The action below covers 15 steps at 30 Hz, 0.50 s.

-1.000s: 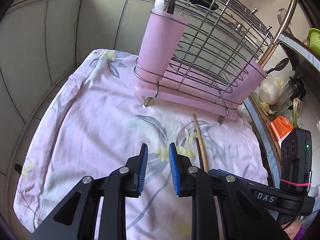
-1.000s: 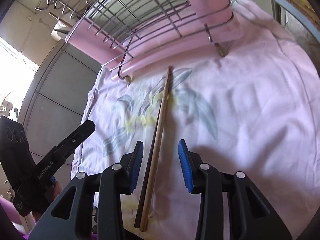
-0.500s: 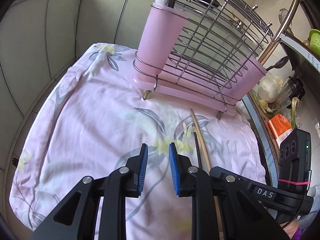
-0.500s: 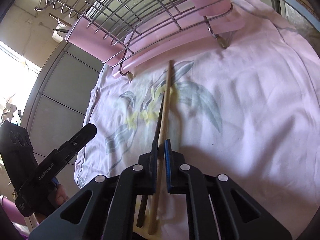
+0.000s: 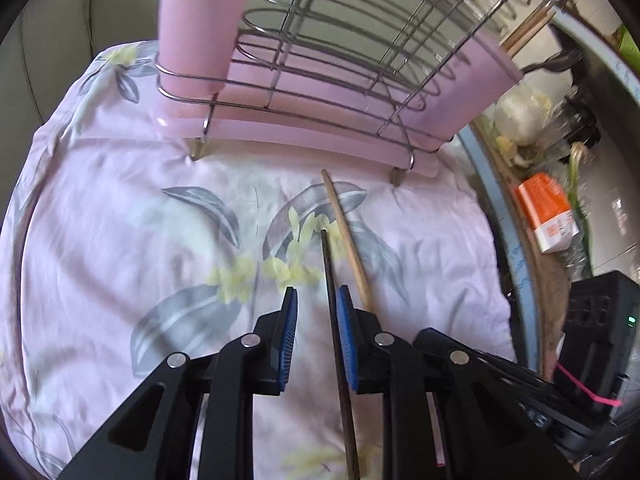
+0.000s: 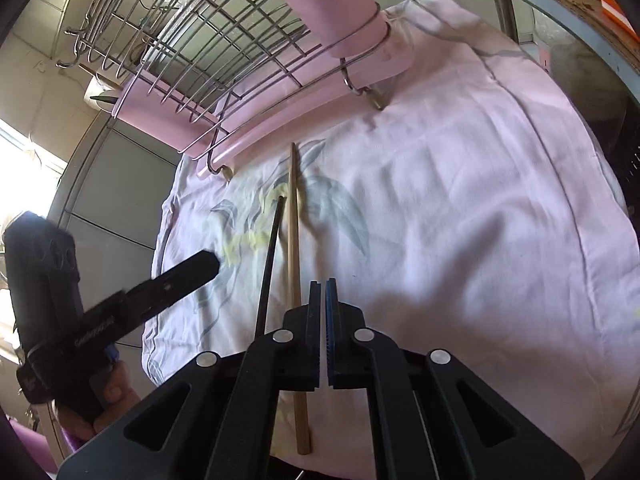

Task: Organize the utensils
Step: 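Grasp the dark chopstick with the left tool while the right tool grasps the wooden chopstick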

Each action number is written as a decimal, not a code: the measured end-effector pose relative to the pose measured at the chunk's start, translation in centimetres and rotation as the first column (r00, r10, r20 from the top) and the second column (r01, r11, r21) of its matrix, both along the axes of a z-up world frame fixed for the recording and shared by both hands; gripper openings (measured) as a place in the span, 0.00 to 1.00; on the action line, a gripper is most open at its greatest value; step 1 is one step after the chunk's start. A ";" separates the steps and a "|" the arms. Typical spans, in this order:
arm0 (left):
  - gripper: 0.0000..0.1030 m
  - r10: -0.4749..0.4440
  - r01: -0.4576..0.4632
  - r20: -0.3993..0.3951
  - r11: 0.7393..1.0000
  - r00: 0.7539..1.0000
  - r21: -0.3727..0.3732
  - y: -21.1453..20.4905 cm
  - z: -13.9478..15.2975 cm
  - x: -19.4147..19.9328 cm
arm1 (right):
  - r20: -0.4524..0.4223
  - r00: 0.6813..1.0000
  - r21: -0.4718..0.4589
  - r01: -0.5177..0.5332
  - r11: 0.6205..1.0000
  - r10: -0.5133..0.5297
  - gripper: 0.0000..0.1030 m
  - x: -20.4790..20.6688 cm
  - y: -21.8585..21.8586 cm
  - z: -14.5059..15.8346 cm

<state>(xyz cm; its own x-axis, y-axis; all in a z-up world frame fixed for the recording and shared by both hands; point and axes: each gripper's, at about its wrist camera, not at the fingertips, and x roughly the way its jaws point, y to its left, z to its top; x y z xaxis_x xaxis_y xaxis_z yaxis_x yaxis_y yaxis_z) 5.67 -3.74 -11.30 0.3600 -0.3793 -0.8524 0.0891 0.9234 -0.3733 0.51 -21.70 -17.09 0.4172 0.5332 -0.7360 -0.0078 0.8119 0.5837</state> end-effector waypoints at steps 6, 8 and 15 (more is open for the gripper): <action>0.17 -0.023 0.026 -0.073 0.999 0.997 0.044 -1.8 -1.7 1.7 | 0.020 1.000 0.018 0.013 1.000 -0.013 0.03 -0.6 -0.8 0.4; 0.17 -0.026 0.030 -0.085 0.998 0.996 0.051 -2.3 -2.2 2.2 | 0.025 1.000 0.014 0.010 1.000 -0.010 0.03 -0.6 -0.9 0.4; 0.04 -0.017 0.021 -0.058 0.998 0.998 0.064 -1.7 -1.9 2.2 | 0.013 1.000 0.007 0.006 1.000 -0.006 0.03 -0.4 -0.9 0.0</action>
<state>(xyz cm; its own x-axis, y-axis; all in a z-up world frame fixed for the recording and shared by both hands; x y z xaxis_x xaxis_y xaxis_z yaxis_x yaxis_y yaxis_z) 7.83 -5.47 -13.17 0.3030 -0.3289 -0.8945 0.0867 0.9442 -0.3178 0.07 -22.64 -17.12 0.4298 0.5360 -0.7266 -0.0102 0.8076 0.5896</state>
